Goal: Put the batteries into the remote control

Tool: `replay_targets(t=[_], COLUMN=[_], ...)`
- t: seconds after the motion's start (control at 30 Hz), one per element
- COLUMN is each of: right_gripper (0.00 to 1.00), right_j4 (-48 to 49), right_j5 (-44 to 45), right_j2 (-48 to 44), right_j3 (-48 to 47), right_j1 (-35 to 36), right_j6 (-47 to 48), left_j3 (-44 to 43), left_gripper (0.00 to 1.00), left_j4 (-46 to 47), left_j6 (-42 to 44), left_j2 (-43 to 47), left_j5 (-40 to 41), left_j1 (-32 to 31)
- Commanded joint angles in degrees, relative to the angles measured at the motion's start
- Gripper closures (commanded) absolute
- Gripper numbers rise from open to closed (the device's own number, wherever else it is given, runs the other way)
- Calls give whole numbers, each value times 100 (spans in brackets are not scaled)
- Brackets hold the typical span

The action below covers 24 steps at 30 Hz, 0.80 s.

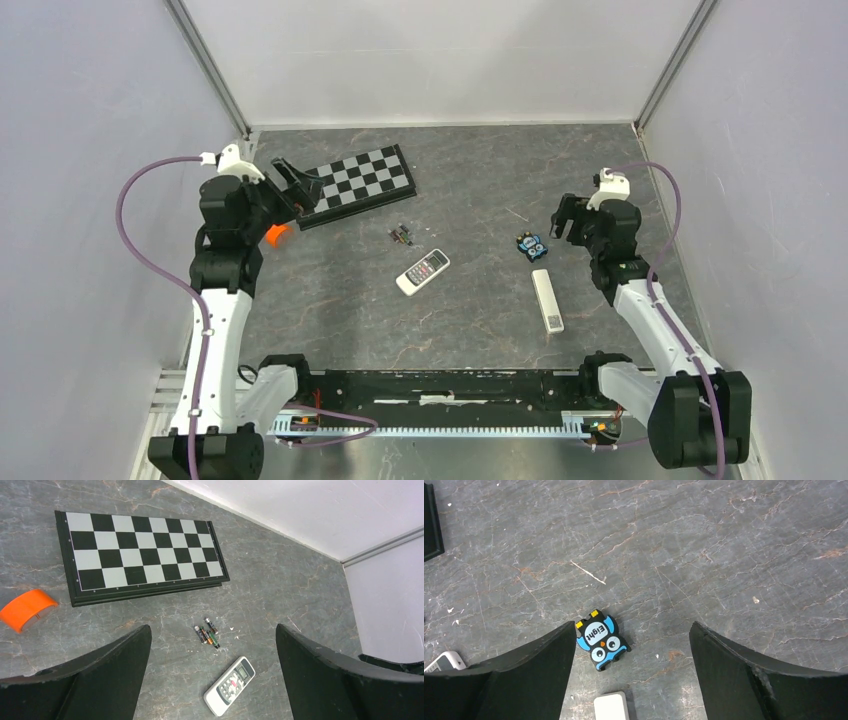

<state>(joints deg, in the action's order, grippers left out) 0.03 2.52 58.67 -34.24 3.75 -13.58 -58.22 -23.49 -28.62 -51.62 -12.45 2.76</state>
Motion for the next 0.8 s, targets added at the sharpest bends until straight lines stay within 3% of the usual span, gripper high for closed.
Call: replay_targets(t=[0.0, 0.13, 0.5, 0.77], right_gripper=[10, 6, 5, 13], right_j4=[19, 7, -664, -1111], right_j5=[-167, -209, 320, 683], right_j2=[4, -67, -195, -248], right_j3=[47, 156, 342, 452], right_j1=[-1, 17, 294, 581], right_j6=[-91, -11, 80, -111], left_j3=[101, 239, 407, 610], left_gripper=[0, 0, 0, 0], left_j4=[219, 448, 510, 890], left_j6=[276, 216, -218, 211], left_j2=[151, 254, 410, 457], left_j5=[-247, -491, 59, -977], left_j1=[5, 4, 4, -5])
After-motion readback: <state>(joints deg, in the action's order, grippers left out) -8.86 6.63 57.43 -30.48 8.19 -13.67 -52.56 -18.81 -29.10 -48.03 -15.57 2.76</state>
